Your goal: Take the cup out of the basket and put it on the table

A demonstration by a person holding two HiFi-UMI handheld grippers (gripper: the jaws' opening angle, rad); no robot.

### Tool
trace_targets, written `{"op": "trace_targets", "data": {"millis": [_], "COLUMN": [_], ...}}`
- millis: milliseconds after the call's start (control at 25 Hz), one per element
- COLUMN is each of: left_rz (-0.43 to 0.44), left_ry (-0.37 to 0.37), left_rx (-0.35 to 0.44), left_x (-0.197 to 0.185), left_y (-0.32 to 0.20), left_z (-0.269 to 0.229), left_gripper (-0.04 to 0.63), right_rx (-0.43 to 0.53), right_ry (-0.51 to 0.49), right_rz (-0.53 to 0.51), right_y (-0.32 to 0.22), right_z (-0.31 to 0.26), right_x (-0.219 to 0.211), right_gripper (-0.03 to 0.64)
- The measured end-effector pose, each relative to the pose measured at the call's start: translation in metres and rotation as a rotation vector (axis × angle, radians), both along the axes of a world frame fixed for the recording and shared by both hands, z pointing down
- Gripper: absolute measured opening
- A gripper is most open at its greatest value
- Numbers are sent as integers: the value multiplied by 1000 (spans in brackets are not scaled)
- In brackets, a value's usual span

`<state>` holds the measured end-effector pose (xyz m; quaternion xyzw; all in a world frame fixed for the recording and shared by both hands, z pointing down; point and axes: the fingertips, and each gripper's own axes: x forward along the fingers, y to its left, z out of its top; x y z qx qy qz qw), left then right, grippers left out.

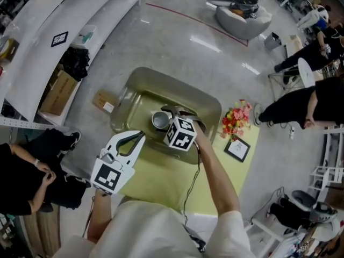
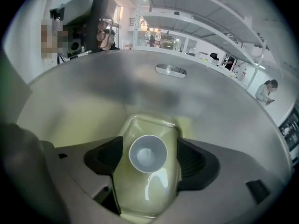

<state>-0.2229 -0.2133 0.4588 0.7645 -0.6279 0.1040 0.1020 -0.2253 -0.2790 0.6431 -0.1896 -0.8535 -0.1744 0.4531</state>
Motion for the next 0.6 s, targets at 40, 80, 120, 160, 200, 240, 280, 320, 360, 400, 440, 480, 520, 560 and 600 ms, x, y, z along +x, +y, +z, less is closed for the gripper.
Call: {"op": "trace_targets", "data": {"millis": [40,80,120,160,200,240,280,320,360,400,440,480,520,560,600], "left_rz": [1,2,2,3,3,4,4,4,4,3,3,3,4,4,4], "left_ry": [0,-1,0,0,0,0,0,2,5,7,8,7,5,4,5], "left_rx": [-1,-2,-3,-4,-6,-7,-8,-9,-9,-11,-13,-15,-17,-18,-19], "left_x": [0,-1,-1,-2,-2,-2,-2,-3,-3,-3,-4,-4,-3,-2,-2], "left_y": [0,-1,-1,-1,-1,-1,-1,-2,-2,-1,-1,-1,-1,-1,-1], "left_z": [1,1,2,2,3,3,4,4,4,4,4,4,5,6,7], "left_gripper": [23,23,23,23,23,23,23,23,23,23,23,23,23,23,23], "right_rx": [-3,-6,-9,-11,-14,-18,-22,-23,-20,-16,-13,-12,-12,-12,-11], "right_ry": [13,24,34,43,54,67,80,94,106,116,124,130,134,138,141], "right_rz": [-5,-8,-11,-13,-14,-15,-16,-18,-22,-26,-30,-32,-35,-38,-40], "right_y": [0,0,0,-1,-2,-2,-3,-3,-4,-4,-4,-5,-5,-5,-5], "right_z": [5,11,16,20,25,31,36,40,44,47,50,53,55,57,59], "right_x": [0,-1,-2,-2,-3,-3,-3,-2,-2,-3,-3,-4,-5,-5,-6], "right_gripper": [350,356,361,368,373,379,385,387,387,388,388,388,388,388,388]}}
